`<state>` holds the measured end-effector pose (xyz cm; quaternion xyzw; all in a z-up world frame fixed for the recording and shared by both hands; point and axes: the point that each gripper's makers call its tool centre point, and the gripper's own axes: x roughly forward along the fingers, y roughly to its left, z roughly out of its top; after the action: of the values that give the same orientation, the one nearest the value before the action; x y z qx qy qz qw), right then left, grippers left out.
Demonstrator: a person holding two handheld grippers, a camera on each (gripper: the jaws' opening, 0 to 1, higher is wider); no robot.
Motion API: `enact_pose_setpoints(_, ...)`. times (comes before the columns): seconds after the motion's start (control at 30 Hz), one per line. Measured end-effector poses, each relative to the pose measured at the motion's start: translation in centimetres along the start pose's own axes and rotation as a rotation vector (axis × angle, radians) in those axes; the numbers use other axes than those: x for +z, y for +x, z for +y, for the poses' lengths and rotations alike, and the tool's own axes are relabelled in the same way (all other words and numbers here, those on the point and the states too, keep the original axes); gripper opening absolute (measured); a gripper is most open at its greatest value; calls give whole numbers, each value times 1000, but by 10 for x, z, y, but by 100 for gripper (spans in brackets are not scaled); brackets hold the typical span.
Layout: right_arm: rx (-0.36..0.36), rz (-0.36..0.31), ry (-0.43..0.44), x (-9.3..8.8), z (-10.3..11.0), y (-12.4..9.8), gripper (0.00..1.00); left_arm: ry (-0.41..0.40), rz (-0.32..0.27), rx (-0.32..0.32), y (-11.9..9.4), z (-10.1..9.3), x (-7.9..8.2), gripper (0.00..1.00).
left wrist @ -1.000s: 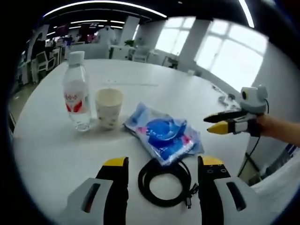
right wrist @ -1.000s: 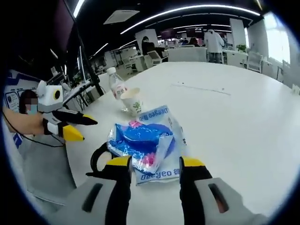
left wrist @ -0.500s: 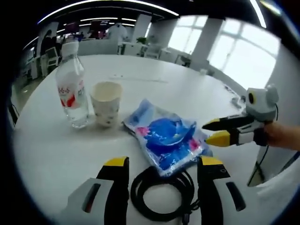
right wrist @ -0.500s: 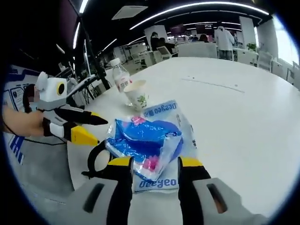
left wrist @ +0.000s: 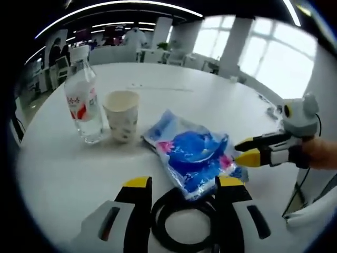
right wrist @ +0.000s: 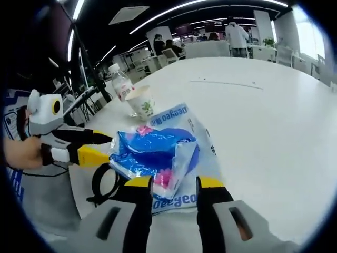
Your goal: Arrange the tabletop items into an orderly group along one side of the table until the central work area is clear of visible clutter.
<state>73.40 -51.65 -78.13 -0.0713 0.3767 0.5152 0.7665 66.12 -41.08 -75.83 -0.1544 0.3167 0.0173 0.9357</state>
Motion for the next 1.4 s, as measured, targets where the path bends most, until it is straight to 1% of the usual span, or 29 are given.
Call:
enact_pose_setpoints(0.03, 0, -1, 2, 0, 1, 0, 29, -9, 0, -6, 1, 0, -1, 33)
enact_pose_setpoints(0.07, 1, -12, 15, 2, 2, 2, 29, -2, -3, -9, 2, 0, -1, 32)
enact_pose_setpoints(0.13, -4, -17, 12, 4, 5, 5, 28, 23, -11, -18, 6, 2, -2, 30)
enact_pose_setpoints(0.23, -47, 8, -23, -3, 4, 6, 24, 32, 10, -26, 8, 2, -7, 23)
enact_pose_setpoints(0.3, -57, 5, -22, -3, 2, 8, 19, 28, 16, -32, 10, 3, -10, 16)
enact_pose_setpoints(0.33, -58, -4, -13, -1, 0, 8, 17, 24, 16, -33, 11, 4, -11, 11)
enact_pose_setpoints(0.37, -46, -10, 4, -1, 0, 10, 15, 12, 9, -23, 13, 6, -11, 5)
enact_pose_setpoints(0.43, -43, 14, 10, -7, -1, 13, 15, 3, 5, -26, 15, 9, -12, 5)
enact_pose_setpoints(0.47, -52, 23, -9, -6, -2, 10, 11, -4, 6, -27, 16, 10, -12, 4)
enact_pose_setpoints(0.5, -52, 12, -21, -5, -2, 9, 6, -3, 11, -27, 15, 8, -13, 3)
enact_pose_setpoints(0.57, -44, -3, -3, -2, -2, 9, 4, 11, 20, -22, 12, 5, -14, 2)
enact_pose_setpoints(0.63, -36, -14, -11, -2, -2, 11, 2, 70, 28, -48, 5, -3, -12, 2)
enact_pose_setpoints(0.67, -34, -20, -29, 2, -2, 6, 2, 57, 19, -30, 4, -5, -8, 1)
enact_pose_setpoints(0.73, -24, -21, -24, 4, -3, 3, 1, 69, 14, -33, 2, -10, -3, 1)
enact_pose_setpoints(0.8, -18, -36, 14, 4, -8, -4, 0, 78, 16, -34, 0, -16, 3, 1)
enact_pose_setpoints(0.83, -18, -39, 13, 5, -8, -6, 0, 86, 11, -36, 1, -18, 5, 1)
enact_pose_setpoints(0.9, -14, -54, 9, 10, -17, -13, 0, 95, 9, -35, 4, -24, 11, 1)
enact_pose_setpoints(0.97, -13, -60, 7, 12, -19, -18, 0, 100, 11, -43, 8, -32, 16, 1)
enact_pose_setpoints(1.03, -22, -79, 20, 16, -29, -28, 0, 126, 2, -59, 16, -44, 21, 1)
enact_pose_setpoints(1.07, -24, -83, 23, 16, -41, -26, 0, 132, -1, -63, 19, -48, 23, 1)
enact_pose_setpoints(1.17, -39, -97, 33, 13, -62, -35, 0, 134, -4, -78, 29, -65, 28, 1)
enact_pose_setpoints(1.27, -61, -113, 61, 10, -73, -53, 0, 122, 6, -107, 37, -82, 29, 1)
enact_pose_setpoints(1.33, -75, -120, 64, 9, -83, -61, 0, 136, 1, -131, 44, -93, 35, 1)
enact_pose_setpoints(1.4, -84, -126, 68, 9, -90, -68, 0, 145, -1, -141, 49, -100, 39, 1)
